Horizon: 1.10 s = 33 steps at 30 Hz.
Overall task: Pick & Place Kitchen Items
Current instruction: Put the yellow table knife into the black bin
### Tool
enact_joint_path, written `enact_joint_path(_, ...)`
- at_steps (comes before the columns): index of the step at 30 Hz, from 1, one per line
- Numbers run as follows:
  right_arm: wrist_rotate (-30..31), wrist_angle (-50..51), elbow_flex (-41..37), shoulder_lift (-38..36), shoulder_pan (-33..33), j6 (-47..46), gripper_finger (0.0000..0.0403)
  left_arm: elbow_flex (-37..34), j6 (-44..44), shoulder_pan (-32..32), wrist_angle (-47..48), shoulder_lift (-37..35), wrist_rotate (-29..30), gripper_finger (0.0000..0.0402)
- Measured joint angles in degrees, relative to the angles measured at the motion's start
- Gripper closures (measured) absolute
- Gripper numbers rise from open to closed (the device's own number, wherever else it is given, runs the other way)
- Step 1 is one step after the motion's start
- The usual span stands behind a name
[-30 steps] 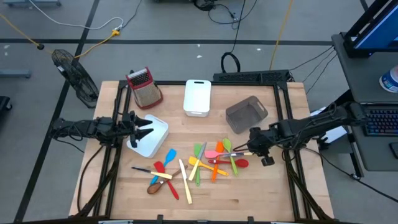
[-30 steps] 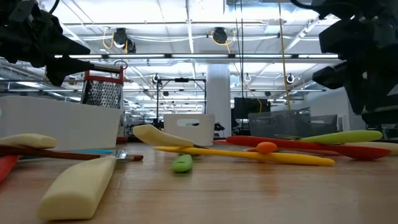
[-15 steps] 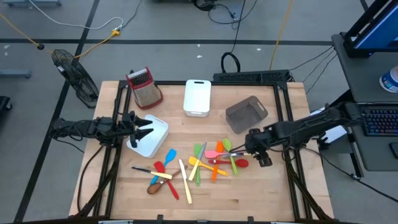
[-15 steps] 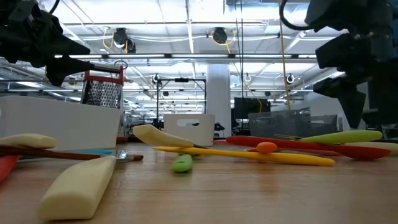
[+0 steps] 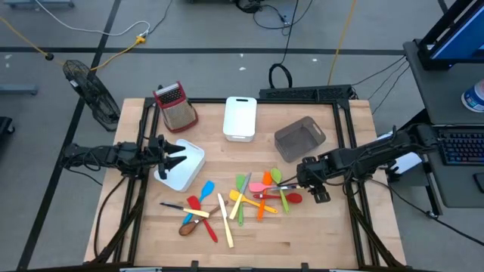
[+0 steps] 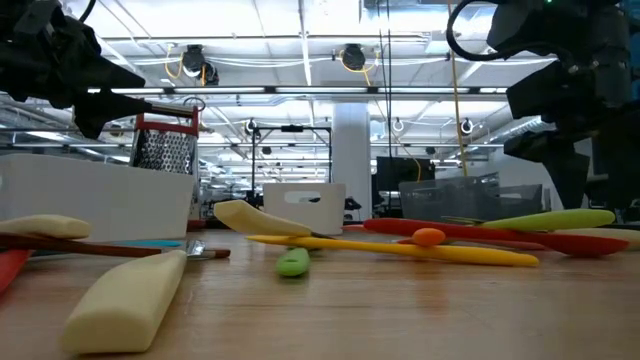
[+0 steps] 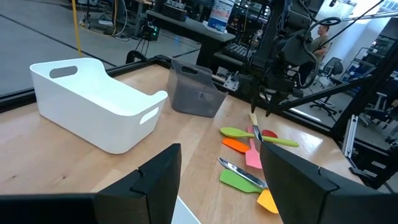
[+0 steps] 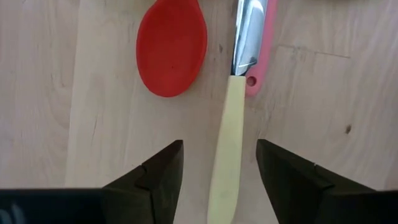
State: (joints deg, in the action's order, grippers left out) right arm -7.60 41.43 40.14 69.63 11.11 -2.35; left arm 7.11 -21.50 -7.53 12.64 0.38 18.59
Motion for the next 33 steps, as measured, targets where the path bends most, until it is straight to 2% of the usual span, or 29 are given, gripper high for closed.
enact_joint_path(8, 0.2, -0.1, 0.0, 1.4, 0.0, -1.5, 0.0207, 0.0, 0.0, 0.0, 0.0, 0.0, 0.0, 0.0176)
enact_joint_path(13, 4.6, -0.7, 0.0, 4.7, 0.0, -3.4, 0.0207, 0.0, 0.4, 0.0, 0.0, 0.0, 0.0, 0.0176)
enact_joint_path(27, 4.8, -0.7, 0.1, 15.1, 1.5, -9.1, 0.0208, 0.0, 1.9, 0.0, 0.0, 0.0, -0.6, 0.0176)
enact_joint_path(33, 5.0, 1.3, 0.1, 16.6, 3.8, -12.1, 0.0249, 0.0, 3.2, 0.0, 0.0, 0.0, -0.6, 0.0176)
